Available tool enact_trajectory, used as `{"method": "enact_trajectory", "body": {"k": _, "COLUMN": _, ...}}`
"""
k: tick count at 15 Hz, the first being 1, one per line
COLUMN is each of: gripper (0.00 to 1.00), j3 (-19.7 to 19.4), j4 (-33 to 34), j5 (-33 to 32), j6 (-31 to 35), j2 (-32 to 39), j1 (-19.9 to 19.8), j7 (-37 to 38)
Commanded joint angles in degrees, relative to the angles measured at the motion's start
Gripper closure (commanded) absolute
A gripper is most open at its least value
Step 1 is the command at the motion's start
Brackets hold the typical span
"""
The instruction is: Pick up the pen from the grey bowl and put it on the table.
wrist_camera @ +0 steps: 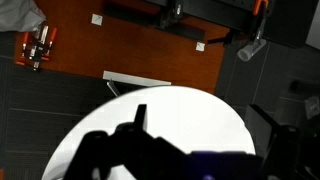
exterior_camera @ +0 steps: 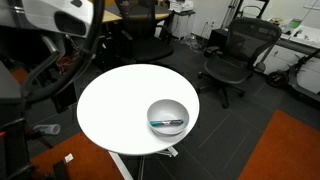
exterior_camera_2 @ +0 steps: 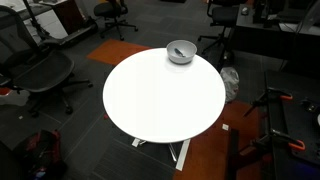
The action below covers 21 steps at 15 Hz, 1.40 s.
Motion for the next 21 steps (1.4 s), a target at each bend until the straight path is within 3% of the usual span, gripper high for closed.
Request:
{"method": "enact_trajectory", "body": {"k": 1, "gripper": 0.0, "j3": 2.5, "j4": 0.09, "j5": 0.68, "j6": -0.15, "j2": 0.3, "j1": -2.6, "j7": -0.58}}
{"method": "enact_trajectory", "body": {"k": 6, "gripper": 0.0, "j3": 2.5, "j4": 0.09, "j5": 0.68, "j6": -0.15, "j2": 0.3, "j1": -2.6, "j7": -0.58}}
{"method": "enact_trajectory", "body": {"k": 12, "gripper": 0.0, "j3": 4.85, "j4": 3.34, "j5": 4.02, "j6": 4.78, "j2": 4.23, "j1": -3.16, "j7": 2.77}}
{"method": "enact_trajectory", "body": {"k": 17, "gripper": 0.0, "j3": 7.24, "j4": 4.47, "j5": 6.84, "j6": 19.7, "j2": 8.12, "j1": -3.39, "j7": 9.88}}
{"method": "enact_trajectory", "body": {"k": 21, "gripper": 0.0, "j3": 8.99, "j4": 5.97, "j5": 4.73, "j6": 30.72, "j2": 13.43, "j1": -3.95, "j7": 18.6}}
